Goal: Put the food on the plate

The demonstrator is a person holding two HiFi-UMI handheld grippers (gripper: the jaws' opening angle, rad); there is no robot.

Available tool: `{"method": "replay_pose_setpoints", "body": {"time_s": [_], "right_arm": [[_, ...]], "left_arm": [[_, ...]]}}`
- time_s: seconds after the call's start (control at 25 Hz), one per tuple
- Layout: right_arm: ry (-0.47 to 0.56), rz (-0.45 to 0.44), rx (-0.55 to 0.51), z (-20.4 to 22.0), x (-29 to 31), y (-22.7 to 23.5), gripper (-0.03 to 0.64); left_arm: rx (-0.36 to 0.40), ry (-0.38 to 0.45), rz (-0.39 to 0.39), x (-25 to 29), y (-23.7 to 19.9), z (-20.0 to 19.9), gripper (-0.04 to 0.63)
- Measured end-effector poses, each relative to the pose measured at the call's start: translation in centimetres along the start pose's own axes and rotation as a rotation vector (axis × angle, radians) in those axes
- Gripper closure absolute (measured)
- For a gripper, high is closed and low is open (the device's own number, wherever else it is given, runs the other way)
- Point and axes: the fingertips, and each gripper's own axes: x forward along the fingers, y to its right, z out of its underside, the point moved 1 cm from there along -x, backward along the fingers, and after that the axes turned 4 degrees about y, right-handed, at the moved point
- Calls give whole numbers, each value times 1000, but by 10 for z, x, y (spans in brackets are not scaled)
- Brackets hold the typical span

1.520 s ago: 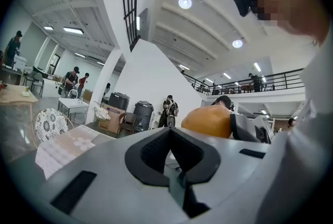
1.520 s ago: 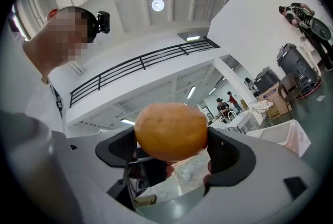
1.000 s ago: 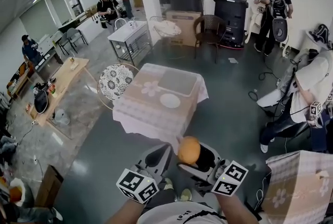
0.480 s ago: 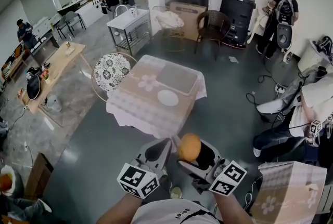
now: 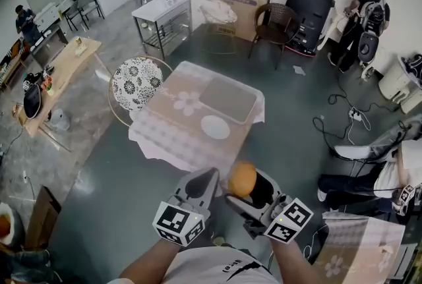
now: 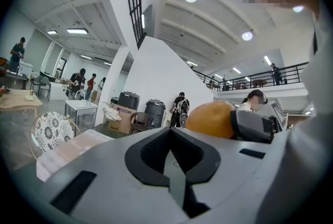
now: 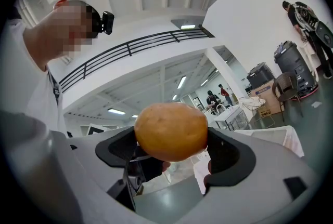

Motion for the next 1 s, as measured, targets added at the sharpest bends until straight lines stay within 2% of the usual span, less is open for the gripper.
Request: {"method": "replay_pose_setpoints", "body": {"time_s": [0.28, 0.48, 0.68, 1.0], "right_arm": [[-35, 47, -38, -1, 52, 44, 215], [-73, 66, -68, 4, 75, 78, 215], [-112, 68, -57, 10, 105, 131, 215], [-295, 9, -113, 39, 160, 216, 215]], "left_arm": [[4, -15, -1, 42, -56, -2, 589], [-3, -26, -30, 67, -86, 4, 589], [-8, -20, -100, 97, -120, 12, 589], [-41, -12, -234, 155, -182, 28, 589]]}}
